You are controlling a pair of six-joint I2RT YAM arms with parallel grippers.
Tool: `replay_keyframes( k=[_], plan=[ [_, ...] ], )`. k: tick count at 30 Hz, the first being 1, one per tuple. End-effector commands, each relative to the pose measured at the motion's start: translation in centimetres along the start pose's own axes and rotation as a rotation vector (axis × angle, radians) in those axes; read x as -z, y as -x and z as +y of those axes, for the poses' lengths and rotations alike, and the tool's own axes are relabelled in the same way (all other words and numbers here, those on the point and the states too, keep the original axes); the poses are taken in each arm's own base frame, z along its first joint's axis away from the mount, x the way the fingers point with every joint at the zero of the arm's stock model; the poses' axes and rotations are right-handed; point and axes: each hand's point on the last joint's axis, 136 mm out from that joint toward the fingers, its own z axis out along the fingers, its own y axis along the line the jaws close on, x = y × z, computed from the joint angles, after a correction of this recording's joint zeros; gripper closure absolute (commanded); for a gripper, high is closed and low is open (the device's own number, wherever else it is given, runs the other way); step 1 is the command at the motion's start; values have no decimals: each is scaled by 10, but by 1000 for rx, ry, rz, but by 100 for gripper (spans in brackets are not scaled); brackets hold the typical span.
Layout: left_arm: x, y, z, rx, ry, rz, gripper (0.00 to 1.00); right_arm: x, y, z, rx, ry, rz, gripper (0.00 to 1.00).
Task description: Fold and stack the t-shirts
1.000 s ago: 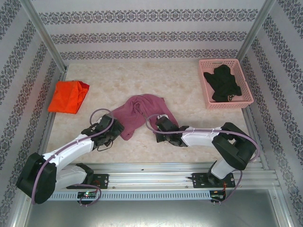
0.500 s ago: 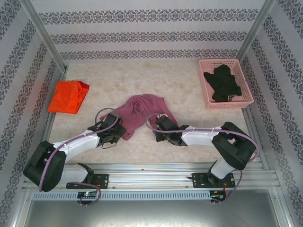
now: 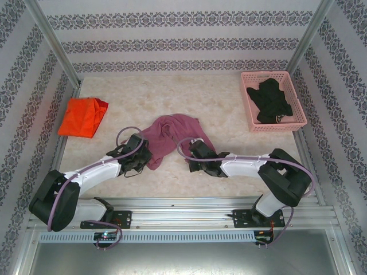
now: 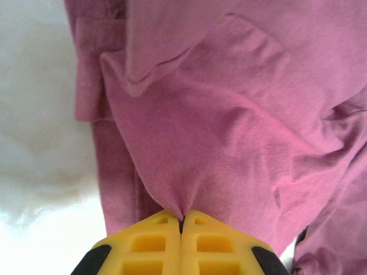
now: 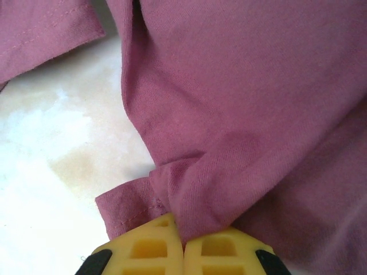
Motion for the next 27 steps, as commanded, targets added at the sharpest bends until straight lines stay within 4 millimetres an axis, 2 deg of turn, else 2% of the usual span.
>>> replay_keyframes(
  k=[1,6,11,15,18,22,25,27],
  plan=[
    [14,15,-16,-49,-26,-57,100,10,8,-6,-19,-15,-43,100],
    [37,30,-26,-107,-48,-131,100,33,26,-18,-32,-41,-123,100],
    [65,53,-48,-166,-110,-225,100,73,59,-35,-42,-75,-251,100],
    [91,78,-69,-158,-189,-294,100,134,99,-44,-40,-74,-436,100],
    [118,96,-83,-165,-255,-360,100,176,117,-53,-49,-65,-537,100],
    [165,114,-101,-204,-318,-439,100,232,129,-60,-39,-62,-664,100],
    [197,120,-102,-238,-331,-494,100,277,136,-60,-36,-40,-793,100],
    [212,123,-103,-240,-341,-525,100,299,140,-62,-35,-39,-855,100]
  ],
)
